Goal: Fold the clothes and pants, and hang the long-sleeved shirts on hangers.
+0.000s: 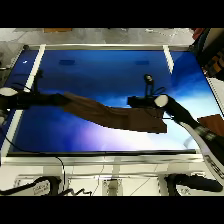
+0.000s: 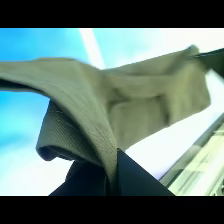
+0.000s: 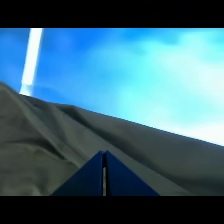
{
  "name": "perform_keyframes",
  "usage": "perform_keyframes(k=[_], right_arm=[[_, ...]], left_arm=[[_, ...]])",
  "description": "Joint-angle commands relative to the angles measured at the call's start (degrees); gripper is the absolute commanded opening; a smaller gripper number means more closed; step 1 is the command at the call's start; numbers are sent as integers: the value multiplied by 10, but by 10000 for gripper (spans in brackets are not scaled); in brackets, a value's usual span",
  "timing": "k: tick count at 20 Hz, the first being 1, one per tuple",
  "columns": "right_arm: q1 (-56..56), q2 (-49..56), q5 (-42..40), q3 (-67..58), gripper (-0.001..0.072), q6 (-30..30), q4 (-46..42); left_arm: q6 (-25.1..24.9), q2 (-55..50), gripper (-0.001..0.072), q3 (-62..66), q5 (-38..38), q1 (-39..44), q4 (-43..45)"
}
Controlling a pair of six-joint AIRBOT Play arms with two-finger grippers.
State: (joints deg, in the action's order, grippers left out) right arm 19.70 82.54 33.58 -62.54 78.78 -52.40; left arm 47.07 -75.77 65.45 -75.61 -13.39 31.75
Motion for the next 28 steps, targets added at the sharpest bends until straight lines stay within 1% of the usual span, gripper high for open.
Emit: perform_keyframes(k=[1, 3, 5, 6, 10, 11, 13, 15, 17, 18, 20, 22, 25, 27, 28], right_arm=[[85, 96, 3, -98, 15, 68, 10], [136, 156, 6, -148, 15, 118, 57], [184, 202, 22, -192, 15, 119, 101], [206, 218, 28, -209, 15, 119, 108], [247, 231, 12, -233, 15, 119, 104], [243, 229, 20, -234, 15, 118, 95], [216, 220, 60, -234, 16, 118, 46], [165, 203, 121, -234, 16, 118, -31], [94, 175, 180, -234, 16, 119, -101], [52, 157, 207, -234, 16, 119, -127], [-32, 120, 257, -234, 16, 119, -135], [-102, 83, 289, -234, 16, 119, -135], [-182, 38, 304, -234, 16, 118, -136], [-216, 21, 302, -234, 16, 118, -138], [-230, 19, 301, -234, 16, 118, -139]], left_arm=[[31, 79, 13, 25, -18, 13, -1], [31, 102, 13, 25, -16, 12, -1], [31, 107, 13, 25, -14, 12, -2], [31, 107, 13, 25, -14, 12, -2], [31, 106, 13, 24, -14, 20, -2], [31, 106, 14, 23, -10, 24, -2], [31, 106, 13, 23, 9, 42, -3], [31, 101, 13, 22, 35, 74, -3], [31, 82, 13, 22, 69, 130, -4], [31, 68, 13, 22, 93, 168, -5], [31, 34, 13, 22, 152, 248, -14], [31, -6, 12, 23, 253, 344, -40], [31, -67, 12, 23, 429, 479, -104], [31, -99, 13, 23, 519, 545, -108], [31, -110, 14, 23, 552, 567, -108]])
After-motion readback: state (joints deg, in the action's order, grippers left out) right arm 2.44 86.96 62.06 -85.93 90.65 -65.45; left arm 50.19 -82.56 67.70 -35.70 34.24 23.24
